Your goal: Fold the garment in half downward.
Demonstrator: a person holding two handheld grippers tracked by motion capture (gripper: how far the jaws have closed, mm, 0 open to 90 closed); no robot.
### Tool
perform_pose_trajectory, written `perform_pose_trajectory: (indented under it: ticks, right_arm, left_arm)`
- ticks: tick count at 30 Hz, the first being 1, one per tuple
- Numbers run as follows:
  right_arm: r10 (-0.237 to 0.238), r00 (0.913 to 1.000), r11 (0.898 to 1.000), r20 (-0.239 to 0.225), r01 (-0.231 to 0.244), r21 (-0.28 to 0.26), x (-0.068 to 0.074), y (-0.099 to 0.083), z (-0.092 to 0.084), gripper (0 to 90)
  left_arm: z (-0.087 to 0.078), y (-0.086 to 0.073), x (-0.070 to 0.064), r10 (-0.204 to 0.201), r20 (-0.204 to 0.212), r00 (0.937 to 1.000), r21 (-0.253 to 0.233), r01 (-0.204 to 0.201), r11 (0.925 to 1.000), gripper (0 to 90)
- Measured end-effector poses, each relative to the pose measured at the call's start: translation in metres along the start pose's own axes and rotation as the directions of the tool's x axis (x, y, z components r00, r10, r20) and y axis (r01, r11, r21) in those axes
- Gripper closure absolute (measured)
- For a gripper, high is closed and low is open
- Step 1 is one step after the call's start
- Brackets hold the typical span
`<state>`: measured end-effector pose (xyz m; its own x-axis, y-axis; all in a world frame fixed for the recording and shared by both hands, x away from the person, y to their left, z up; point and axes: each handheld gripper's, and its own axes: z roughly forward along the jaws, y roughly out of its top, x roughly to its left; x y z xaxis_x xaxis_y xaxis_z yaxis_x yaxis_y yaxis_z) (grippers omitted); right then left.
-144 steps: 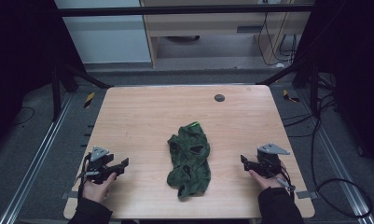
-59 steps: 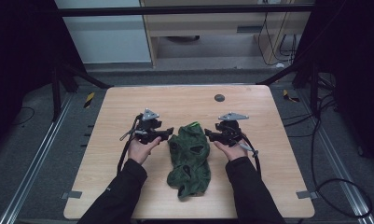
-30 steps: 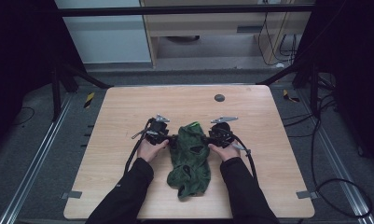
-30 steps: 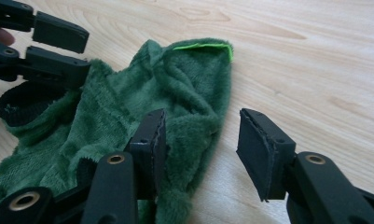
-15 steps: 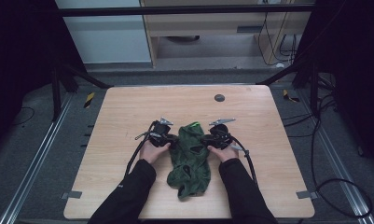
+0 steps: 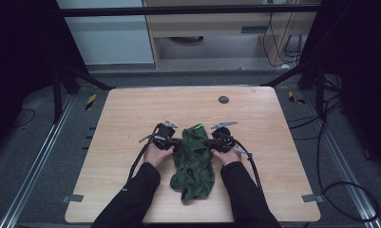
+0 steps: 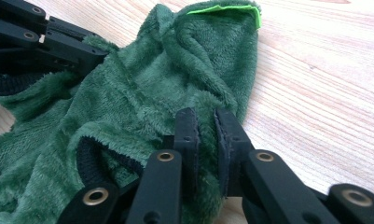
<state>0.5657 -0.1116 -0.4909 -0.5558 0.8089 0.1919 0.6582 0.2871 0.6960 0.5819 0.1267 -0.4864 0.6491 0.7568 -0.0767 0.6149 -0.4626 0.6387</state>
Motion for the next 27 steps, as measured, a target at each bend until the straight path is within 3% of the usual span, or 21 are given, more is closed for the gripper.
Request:
perform_pose_trajectory:
  ticks: [6, 13, 17, 27]
  right_arm:
    - [-0.002, 1.0, 1.0, -0.002, 0.002, -0.013, 0.001, 0.002, -0.005, 83.2]
    - [-0.012, 0.9999, 0.998, -0.012, 0.012, -0.062, 0.004, 0.011, -0.019, 83.3]
    - [-0.033, 0.9993, 0.995, -0.015, 0.031, -0.099, 0.008, 0.017, -0.031, 83.2]
    - [-0.104, 0.9941, 0.979, -0.029, 0.097, -0.178, 0.023, 0.026, -0.057, 83.1]
  left_arm:
    - [-0.006, 0.003, -0.002, 0.01, -0.006, 0.9999, 0.0, -0.01, 0.9999, 83.3]
    - [-0.024, 0.014, -0.005, 0.02, -0.004, 0.9998, -0.047, -0.02, 0.9987, 83.3]
    - [-0.039, 0.02, -0.009, 0.03, 0.002, 0.9996, -0.097, -0.029, 0.9948, 83.3]
    - [-0.074, 0.023, -0.021, 0.09, -0.005, 0.996, -0.159, -0.089, 0.9832, 83.3]
